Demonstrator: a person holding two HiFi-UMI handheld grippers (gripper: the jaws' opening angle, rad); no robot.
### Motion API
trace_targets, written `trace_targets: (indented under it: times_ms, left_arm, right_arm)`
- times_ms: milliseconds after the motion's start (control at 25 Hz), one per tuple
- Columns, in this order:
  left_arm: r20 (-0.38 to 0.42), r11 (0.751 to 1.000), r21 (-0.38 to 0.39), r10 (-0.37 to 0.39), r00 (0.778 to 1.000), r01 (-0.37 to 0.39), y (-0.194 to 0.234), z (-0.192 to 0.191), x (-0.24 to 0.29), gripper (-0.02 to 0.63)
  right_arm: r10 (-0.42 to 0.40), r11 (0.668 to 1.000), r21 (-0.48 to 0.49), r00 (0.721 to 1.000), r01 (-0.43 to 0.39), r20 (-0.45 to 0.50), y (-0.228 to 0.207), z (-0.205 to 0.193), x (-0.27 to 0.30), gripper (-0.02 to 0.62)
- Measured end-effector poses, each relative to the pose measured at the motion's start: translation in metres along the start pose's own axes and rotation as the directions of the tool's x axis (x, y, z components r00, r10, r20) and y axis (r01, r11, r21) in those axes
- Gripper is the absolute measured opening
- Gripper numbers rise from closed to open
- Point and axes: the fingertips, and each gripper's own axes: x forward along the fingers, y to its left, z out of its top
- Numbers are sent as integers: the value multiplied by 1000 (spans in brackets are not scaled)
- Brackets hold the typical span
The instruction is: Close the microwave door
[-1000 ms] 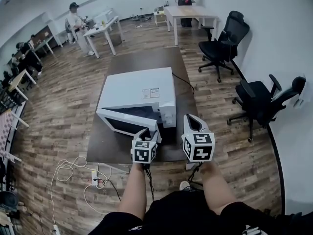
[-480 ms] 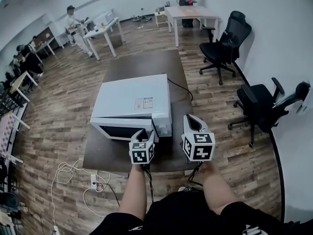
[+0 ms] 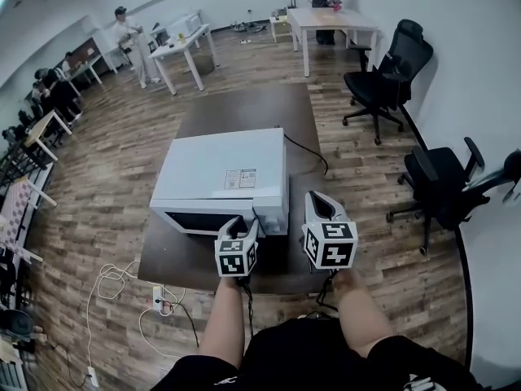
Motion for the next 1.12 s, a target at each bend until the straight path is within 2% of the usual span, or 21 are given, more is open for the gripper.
trace_targets:
  times_ms: [280, 480, 720, 920, 1120]
  left_arm:
    - [-4, 1000, 13, 14, 1000, -13, 1, 1, 7, 179]
    - [-15, 1000, 17, 20, 1000, -20, 0, 2, 6, 179]
    - [41, 999, 35, 31, 999, -33, -5, 17, -4, 169]
    - [75, 999, 8, 41, 996, -42, -8, 21, -17, 156]
    - [143, 994, -56, 97, 985, -89, 4, 32, -43, 65]
  right_arm:
    - [7, 1000, 10, 1000, -7, -4, -12, 2, 9, 9]
    - [27, 1000, 13, 1000, -27, -12, -5, 0, 12, 9]
    - [64, 998, -3, 998, -64, -8, 12, 2, 13, 9]
    - [90, 996, -10, 996, -90, 3, 24, 4, 8, 9]
    - [109, 994, -18, 994, -109, 4, 41, 2, 0, 9]
